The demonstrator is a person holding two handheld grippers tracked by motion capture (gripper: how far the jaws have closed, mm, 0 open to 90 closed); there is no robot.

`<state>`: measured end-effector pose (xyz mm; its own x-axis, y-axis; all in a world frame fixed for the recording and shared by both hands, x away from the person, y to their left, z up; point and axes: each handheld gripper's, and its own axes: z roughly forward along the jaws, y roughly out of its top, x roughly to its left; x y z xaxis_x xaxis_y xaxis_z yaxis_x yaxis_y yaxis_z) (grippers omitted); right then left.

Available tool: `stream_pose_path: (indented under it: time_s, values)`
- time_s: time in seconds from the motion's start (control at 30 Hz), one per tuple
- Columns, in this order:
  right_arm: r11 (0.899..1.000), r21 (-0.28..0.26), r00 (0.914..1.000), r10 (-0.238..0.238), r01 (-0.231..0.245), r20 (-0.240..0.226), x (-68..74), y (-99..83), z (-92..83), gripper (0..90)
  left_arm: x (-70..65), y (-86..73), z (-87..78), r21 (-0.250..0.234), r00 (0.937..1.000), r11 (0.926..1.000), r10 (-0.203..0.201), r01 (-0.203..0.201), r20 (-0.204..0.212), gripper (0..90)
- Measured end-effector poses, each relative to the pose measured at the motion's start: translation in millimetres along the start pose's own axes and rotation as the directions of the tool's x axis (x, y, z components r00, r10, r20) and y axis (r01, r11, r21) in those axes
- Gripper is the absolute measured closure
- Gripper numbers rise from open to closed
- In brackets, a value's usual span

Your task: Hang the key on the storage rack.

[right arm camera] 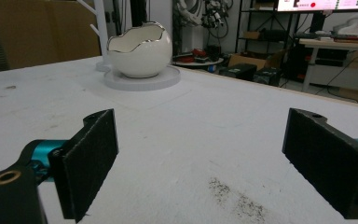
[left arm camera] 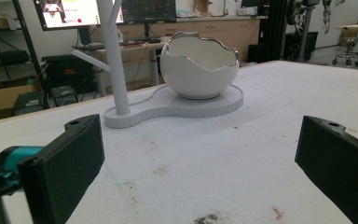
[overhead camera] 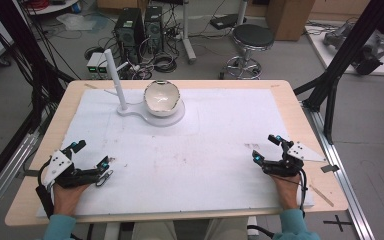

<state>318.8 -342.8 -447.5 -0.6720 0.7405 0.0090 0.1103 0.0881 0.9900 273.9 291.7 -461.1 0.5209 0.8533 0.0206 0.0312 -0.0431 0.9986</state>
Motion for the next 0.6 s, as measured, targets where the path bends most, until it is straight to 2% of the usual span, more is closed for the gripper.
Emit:
stream_pose_path:
  time_s: [0.13,0.17,0.2,0.3,0.6]
  values:
    - [1.000,0.002,0.9997,0.025,-0.025,0.000,0.3,-0.1,-0.7,9.8,0.4,0.0,0.1,-0.002,1.0000,1.0000,-0.004,0.004,0.003,1.7]
    - [1.000,0.001,1.0000,0.001,-0.001,0.005,0.3,0.0,-0.2,9.8,0.6,0.0,0.0,-0.001,1.0000,1.0000,-0.003,0.003,0.004,1.7]
    - [1.000,0.007,0.9999,0.008,-0.008,0.006,1.8,0.1,-0.3,9.8,0.6,-0.1,0.0,-0.002,1.0000,1.0000,-0.003,0.003,0.006,1.7]
    - [1.000,0.007,0.9999,-0.008,0.008,0.010,2.0,0.1,-0.1,9.8,0.5,0.0,0.0,-0.001,1.0000,1.0000,0.000,0.000,0.006,1.7]
    - [1.000,0.008,0.9999,-0.005,0.005,0.012,2.0,0.0,-0.1,9.8,2.5,0.2,0.0,0.001,0.9998,0.9999,-0.015,0.015,0.013,1.7]
